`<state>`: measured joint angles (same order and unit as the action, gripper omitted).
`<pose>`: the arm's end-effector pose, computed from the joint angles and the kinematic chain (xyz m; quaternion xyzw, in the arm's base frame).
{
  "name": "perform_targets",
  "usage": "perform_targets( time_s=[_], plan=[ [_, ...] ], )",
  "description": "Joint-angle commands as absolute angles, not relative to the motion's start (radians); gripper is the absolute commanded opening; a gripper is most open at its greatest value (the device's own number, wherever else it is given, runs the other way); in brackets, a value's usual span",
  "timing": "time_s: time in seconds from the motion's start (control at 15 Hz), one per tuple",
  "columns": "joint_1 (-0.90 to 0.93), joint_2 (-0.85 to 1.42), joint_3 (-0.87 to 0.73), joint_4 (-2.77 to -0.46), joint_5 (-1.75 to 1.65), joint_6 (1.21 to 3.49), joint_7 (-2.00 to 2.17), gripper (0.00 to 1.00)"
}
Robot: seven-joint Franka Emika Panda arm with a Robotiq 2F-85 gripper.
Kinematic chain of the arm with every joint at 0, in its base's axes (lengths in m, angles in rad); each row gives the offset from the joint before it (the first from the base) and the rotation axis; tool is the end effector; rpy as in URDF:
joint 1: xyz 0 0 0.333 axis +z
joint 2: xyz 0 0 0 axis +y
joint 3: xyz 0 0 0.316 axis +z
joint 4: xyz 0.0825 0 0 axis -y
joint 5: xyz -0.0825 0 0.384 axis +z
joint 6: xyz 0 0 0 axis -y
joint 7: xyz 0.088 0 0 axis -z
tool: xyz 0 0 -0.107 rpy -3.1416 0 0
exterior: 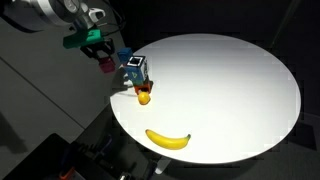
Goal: Put the pink block on top of the blue block
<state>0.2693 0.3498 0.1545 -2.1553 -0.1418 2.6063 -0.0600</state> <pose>0.5268 0.2401 0.2466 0.9553 0.2903 0.0553 0.0033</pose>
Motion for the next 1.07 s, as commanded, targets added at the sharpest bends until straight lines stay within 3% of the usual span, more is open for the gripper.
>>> perform_targets(
  time_s=[0.0,1.0],
  plan=[
    [0.260,0.286,0.159,-2.160,-0.140,2.534,-0.027,0.32],
    [0.261,0.232,0.152,-2.038,-0.148,2.289,0.164,0.32]
  ],
)
